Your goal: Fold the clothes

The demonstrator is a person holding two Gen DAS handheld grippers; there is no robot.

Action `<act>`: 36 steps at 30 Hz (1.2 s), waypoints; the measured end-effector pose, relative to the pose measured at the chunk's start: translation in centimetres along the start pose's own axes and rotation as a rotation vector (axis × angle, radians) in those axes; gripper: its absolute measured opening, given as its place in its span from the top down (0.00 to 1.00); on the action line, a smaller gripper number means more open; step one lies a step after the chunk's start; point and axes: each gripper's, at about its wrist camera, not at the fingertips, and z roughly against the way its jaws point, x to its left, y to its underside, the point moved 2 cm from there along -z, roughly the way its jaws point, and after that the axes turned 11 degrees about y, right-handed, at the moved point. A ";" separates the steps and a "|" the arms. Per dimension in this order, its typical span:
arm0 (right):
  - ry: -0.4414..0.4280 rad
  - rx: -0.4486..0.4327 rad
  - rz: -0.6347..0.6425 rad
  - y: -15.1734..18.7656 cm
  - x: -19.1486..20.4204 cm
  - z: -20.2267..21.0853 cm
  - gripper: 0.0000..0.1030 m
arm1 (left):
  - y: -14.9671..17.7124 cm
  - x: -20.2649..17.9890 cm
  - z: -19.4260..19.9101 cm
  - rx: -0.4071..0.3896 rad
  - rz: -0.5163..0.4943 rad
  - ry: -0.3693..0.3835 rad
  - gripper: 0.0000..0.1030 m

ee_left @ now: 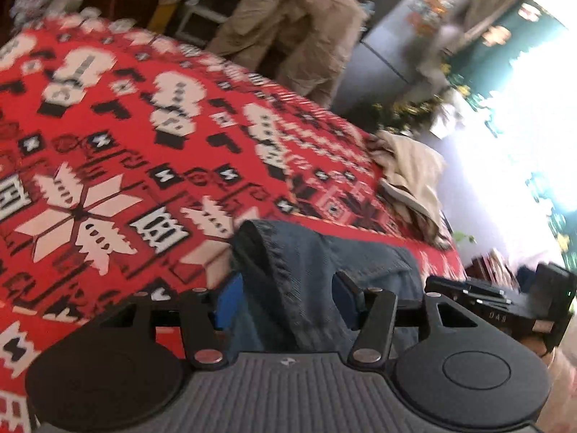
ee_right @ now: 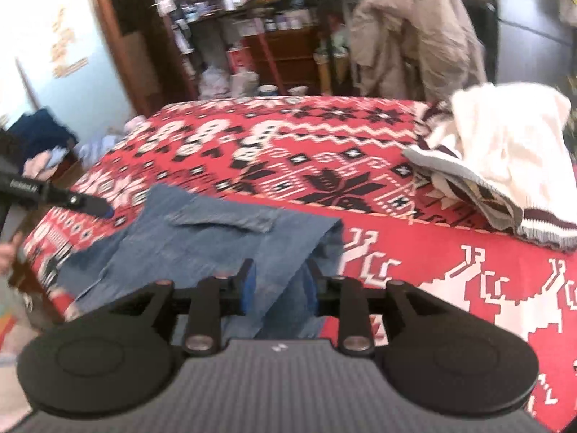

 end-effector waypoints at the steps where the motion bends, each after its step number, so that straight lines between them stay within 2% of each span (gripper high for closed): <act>1: -0.002 0.014 -0.031 -0.2 -0.6 -1.0 0.69 | -0.2 0.7 -0.4 0.001 0.029 0.006 0.47; 4: -0.057 0.045 -0.126 -0.3 -1.9 -3.3 0.69 | -0.7 2.2 -1.2 -0.003 0.093 0.023 0.48; 8: -0.108 0.076 -0.178 -0.2 -2.9 -5.2 0.69 | -1.3 3.4 -2.1 -0.015 0.147 0.042 0.57; 11: -0.133 0.072 -0.199 -0.2 -3.3 -5.6 0.72 | -2.0 2.3 -2.2 -0.007 0.064 0.031 0.60; 12: -0.137 0.065 -0.193 -0.4 -3.2 -5.5 0.78 | -2.2 1.9 -2.3 0.003 0.032 0.031 0.65; 13: -0.139 0.064 -0.189 -0.4 -3.1 -5.5 0.79 | -2.2 1.7 -2.3 0.021 0.017 0.039 0.87; 14: -0.140 0.065 -0.186 -0.4 -2.9 -5.6 0.79 | -2.2 1.6 -2.4 0.038 0.002 0.048 0.89; 16: -0.142 0.069 -0.180 -0.4 -2.7 -5.8 0.77 | -2.2 1.8 -2.5 0.048 0.007 0.052 0.88; 19: -0.146 0.074 -0.172 -0.4 -2.4 -6.1 0.75 | -2.2 2.6 -3.0 0.062 0.049 0.041 0.74; 21: -0.151 0.078 -0.181 -0.3 -2.4 -6.3 0.75 | -2.2 2.7 -3.1 0.051 0.070 0.053 0.74; 22: -0.158 0.079 -0.200 -0.2 -2.6 -6.3 0.75 | -2.2 2.8 -3.2 0.045 0.079 0.059 0.76; 23: -0.161 0.078 -0.209 -0.2 -2.7 -6.3 0.77 | -2.3 2.6 -3.1 0.031 0.075 0.057 0.92; 25: -0.150 0.062 -0.193 -0.3 -2.4 -6.0 0.86 | -2.5 2.4 -3.0 0.005 0.066 0.052 0.93; 27: -0.137 0.043 -0.173 -0.4 -2.0 -5.6 0.90 | -2.7 2.1 -2.9 -0.021 0.057 0.047 0.93; 32: -0.128 -0.006 -0.180 -1.0 -2.2 -5.0 0.91 | -3.3 1.5 -2.5 -0.086 0.036 0.036 0.93; 36: -0.108 0.002 -0.136 -0.6 -2.0 -6.3 0.91 | -2.9 4.5 -3.3 -0.104 0.147 0.081 0.93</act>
